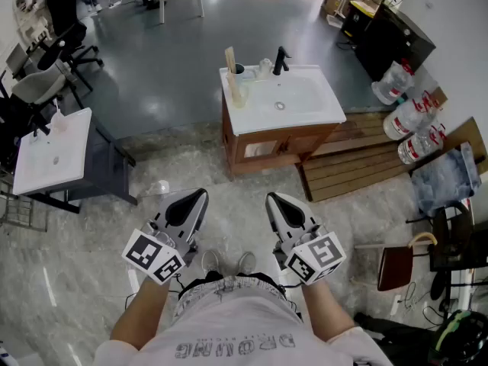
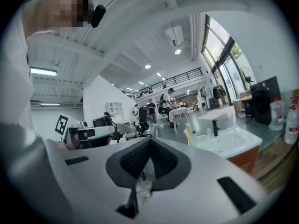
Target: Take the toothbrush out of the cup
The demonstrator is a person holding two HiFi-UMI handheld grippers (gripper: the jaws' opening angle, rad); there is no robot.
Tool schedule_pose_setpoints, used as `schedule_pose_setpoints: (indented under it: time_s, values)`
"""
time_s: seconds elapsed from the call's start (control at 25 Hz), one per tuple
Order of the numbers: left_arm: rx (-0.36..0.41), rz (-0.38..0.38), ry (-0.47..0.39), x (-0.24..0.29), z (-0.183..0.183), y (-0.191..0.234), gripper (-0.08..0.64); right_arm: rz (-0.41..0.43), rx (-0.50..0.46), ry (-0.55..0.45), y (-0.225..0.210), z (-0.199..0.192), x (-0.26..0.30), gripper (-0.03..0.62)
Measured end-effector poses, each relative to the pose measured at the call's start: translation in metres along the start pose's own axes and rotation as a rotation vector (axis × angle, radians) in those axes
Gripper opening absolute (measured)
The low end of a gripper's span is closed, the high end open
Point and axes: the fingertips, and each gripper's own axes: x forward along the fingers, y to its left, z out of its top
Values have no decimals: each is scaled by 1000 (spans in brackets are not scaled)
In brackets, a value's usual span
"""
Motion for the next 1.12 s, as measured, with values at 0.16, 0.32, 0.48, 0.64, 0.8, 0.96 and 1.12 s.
schedule_pose_setpoints:
  time_s: [0.16, 0.32, 0.48, 0.64, 0.8, 0.96, 1.12]
  values:
    - [0, -2, 0, 0, 1, 2, 18, -2, 1, -6, 1, 2, 3, 6]
    - [0, -4, 2, 0, 1, 5, 18, -26, 7, -5, -3, 1, 7, 6]
    - [6, -5, 7, 4, 0, 6, 18, -32, 1, 2, -5, 0, 8, 6]
    - [17, -1, 14, 6, -2, 8, 18, -34, -10, 7, -6, 1, 10, 6]
    - [19, -3, 19, 8, -2, 8, 18, -31, -11, 5, -6, 1, 11, 6]
    - [22, 1, 22, 9, -2, 9, 20, -30, -14, 6, -6, 1, 12, 6]
    - [26, 5, 26, 9, -3, 10, 20, -31, -13, 6, -6, 1, 12, 8]
